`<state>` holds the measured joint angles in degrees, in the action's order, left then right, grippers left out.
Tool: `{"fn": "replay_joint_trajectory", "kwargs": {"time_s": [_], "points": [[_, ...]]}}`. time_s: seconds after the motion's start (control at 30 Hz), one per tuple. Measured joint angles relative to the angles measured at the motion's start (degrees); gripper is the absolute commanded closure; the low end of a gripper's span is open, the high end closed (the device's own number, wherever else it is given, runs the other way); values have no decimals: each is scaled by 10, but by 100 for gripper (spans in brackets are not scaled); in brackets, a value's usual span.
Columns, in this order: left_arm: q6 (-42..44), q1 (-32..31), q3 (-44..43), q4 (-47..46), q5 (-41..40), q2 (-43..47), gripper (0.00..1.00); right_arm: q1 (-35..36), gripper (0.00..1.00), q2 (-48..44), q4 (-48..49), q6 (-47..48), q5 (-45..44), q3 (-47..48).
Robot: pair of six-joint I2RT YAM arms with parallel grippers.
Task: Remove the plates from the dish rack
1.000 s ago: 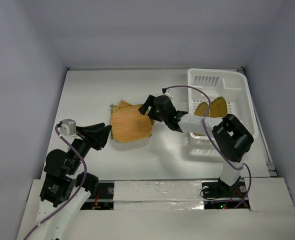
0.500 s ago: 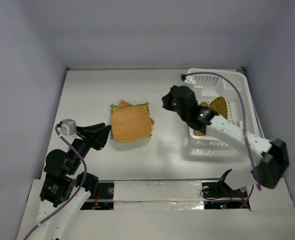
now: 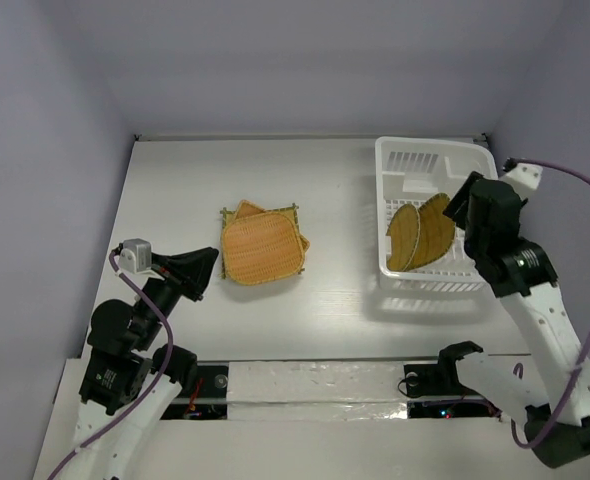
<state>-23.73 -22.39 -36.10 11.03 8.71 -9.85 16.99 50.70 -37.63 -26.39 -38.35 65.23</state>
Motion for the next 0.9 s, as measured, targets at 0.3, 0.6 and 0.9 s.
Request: {"fn": "replay_joint_trajectory", "kwargs": {"time_s": [0.3, 0.6, 0.9], "points": [[-2, 0, 0, 0, -2, 14, 67, -39, 48, 128, -36, 60, 84, -49], [-2, 0, 0, 0, -2, 26, 65, -43, 82, 172, -65, 92, 76, -18], [-2, 0, 0, 0, -2, 26, 65, -42, 100, 223, -130, 127, 60, 58]]}}
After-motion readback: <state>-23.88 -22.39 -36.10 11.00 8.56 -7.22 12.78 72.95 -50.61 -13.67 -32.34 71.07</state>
